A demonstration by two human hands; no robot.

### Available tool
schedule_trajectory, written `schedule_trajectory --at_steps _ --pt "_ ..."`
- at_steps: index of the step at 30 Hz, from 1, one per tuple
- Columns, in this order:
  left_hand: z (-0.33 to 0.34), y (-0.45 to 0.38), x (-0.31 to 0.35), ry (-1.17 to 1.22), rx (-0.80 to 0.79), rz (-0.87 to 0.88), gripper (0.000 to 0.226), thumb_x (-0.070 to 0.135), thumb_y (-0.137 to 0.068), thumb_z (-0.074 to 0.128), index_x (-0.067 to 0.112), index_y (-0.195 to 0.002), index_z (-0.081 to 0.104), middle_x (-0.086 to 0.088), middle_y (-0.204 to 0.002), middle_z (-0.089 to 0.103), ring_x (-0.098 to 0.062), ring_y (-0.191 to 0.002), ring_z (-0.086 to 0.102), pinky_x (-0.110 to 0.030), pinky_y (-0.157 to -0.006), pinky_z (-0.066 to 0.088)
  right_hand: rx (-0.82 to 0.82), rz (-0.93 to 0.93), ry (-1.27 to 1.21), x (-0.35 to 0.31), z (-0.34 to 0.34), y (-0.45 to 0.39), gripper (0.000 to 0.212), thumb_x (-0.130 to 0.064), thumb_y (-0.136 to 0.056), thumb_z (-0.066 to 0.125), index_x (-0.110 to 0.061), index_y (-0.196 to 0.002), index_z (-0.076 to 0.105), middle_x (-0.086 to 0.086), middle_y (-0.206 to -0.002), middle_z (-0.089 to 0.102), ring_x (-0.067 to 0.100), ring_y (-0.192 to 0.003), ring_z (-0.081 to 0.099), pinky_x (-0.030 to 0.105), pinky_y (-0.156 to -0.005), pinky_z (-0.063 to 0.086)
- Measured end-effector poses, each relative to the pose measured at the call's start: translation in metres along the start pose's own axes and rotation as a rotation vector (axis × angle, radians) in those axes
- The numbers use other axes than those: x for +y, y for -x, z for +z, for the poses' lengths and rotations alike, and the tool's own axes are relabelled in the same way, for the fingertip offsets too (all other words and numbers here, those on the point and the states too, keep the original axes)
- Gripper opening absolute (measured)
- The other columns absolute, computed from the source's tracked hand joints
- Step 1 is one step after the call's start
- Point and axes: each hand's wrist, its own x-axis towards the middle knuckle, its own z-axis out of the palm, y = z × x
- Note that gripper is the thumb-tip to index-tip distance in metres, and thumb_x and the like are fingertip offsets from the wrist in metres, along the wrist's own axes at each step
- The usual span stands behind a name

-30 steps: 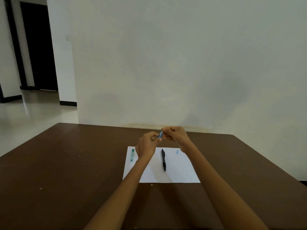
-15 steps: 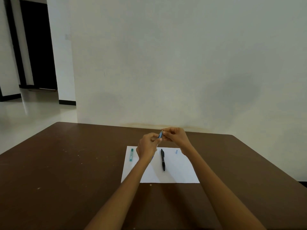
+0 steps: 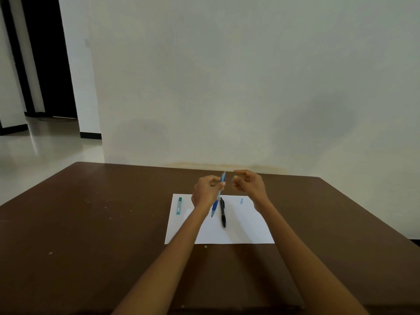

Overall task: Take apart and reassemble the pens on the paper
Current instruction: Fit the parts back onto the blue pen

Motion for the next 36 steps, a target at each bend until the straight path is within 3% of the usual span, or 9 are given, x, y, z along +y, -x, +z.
schedule_trajectory --at_steps 3,6,9,14,18,22,25,31,36 --pt "0.003 -0.001 -0.002 0.026 0.003 -0.02 0.007 0.03 -0.084 0.067 0.028 -0.079 0.063 0.007 -0.081 0.068 -0.022 -0.084 0.067 -0.047 -0.079 0.057 0.119 0.104 0.307 0.032 -0.012 -0.004 0.023 -0.01 -0.09 0.061 -0.004 -0.111 0.069 0.014 -0.1 0.072 0.02 -0.083 0.065 0.038 -0.09 0.055" --pt "0.006 -0.005 -0.009 0.027 0.009 -0.033 0.007 0.029 -0.084 0.068 0.028 -0.079 0.063 0.009 -0.078 0.066 -0.019 -0.081 0.067 -0.047 -0.078 0.057 -0.012 0.124 0.614 0.057 -0.011 0.0 0.031 -0.017 -0.09 0.063 -0.004 -0.117 0.066 0.012 -0.115 0.068 0.023 -0.103 0.064 0.029 -0.092 0.048" --pt "0.009 -0.007 -0.013 0.033 0.007 -0.033 0.007 0.03 -0.083 0.068 0.03 -0.078 0.063 0.013 -0.074 0.065 -0.016 -0.079 0.067 -0.046 -0.079 0.057 -0.029 0.103 0.7 0.061 -0.006 -0.003 0.031 -0.019 -0.089 0.064 -0.004 -0.116 0.066 0.011 -0.115 0.068 0.022 -0.105 0.063 0.027 -0.089 0.047" --pt "0.009 -0.01 -0.014 0.024 0.014 -0.031 0.006 0.031 -0.083 0.068 0.03 -0.08 0.063 0.018 -0.07 0.063 -0.014 -0.077 0.066 -0.044 -0.08 0.057 -0.02 0.12 0.743 0.061 -0.003 -0.01 0.017 -0.012 -0.087 0.064 -0.002 -0.094 0.076 0.011 -0.1 0.074 0.022 -0.09 0.068 0.032 -0.082 0.055" --pt "0.008 -0.01 -0.012 0.04 0.011 -0.036 0.005 0.029 -0.083 0.068 0.028 -0.081 0.063 0.017 -0.07 0.062 -0.016 -0.076 0.066 -0.046 -0.079 0.058 0.016 0.145 0.576 0.055 -0.004 -0.009 0.016 -0.017 -0.087 0.066 -0.003 -0.09 0.074 0.003 -0.088 0.071 0.013 -0.078 0.063 0.024 -0.073 0.05" --pt "0.008 -0.006 -0.015 0.051 0.004 -0.032 0.004 0.028 -0.084 0.068 0.025 -0.084 0.064 0.008 -0.079 0.067 -0.019 -0.081 0.067 -0.047 -0.079 0.057 0.084 0.13 0.088 0.028 0.004 -0.006 0.01 -0.014 -0.087 0.065 -0.012 -0.08 0.072 0.006 -0.077 0.07 0.017 -0.073 0.065 0.031 -0.078 0.057" --pt "0.008 -0.001 -0.015 0.068 -0.006 -0.037 0.007 0.027 -0.084 0.067 0.022 -0.09 0.066 0.004 -0.084 0.068 -0.021 -0.083 0.067 -0.047 -0.08 0.057 0.063 0.059 -0.106 0.003 0.011 -0.005 0.01 -0.016 -0.088 0.065 -0.015 -0.081 0.072 0.006 -0.076 0.071 0.016 -0.071 0.067 0.028 -0.077 0.058" --pt "0.006 0.006 -0.01 0.028 0.0 -0.025 0.015 0.029 -0.086 0.065 0.019 -0.098 0.068 0.0 -0.096 0.071 -0.024 -0.082 0.068 -0.045 -0.08 0.057 0.063 0.002 -0.088 -0.019 0.024 -0.005 0.017 -0.019 -0.089 0.065 -0.008 -0.099 0.072 0.006 -0.081 0.072 0.012 -0.071 0.07 0.022 -0.072 0.059" --pt "0.002 0.007 -0.01 -0.017 0.001 -0.011 0.014 0.031 -0.086 0.064 0.022 -0.095 0.068 0.002 -0.097 0.072 -0.024 -0.082 0.068 -0.042 -0.081 0.056 0.044 0.009 -0.077 -0.021 0.026 -0.002 0.02 -0.018 -0.088 0.066 -0.005 -0.101 0.072 0.007 -0.083 0.071 0.013 -0.071 0.069 0.018 -0.068 0.059"
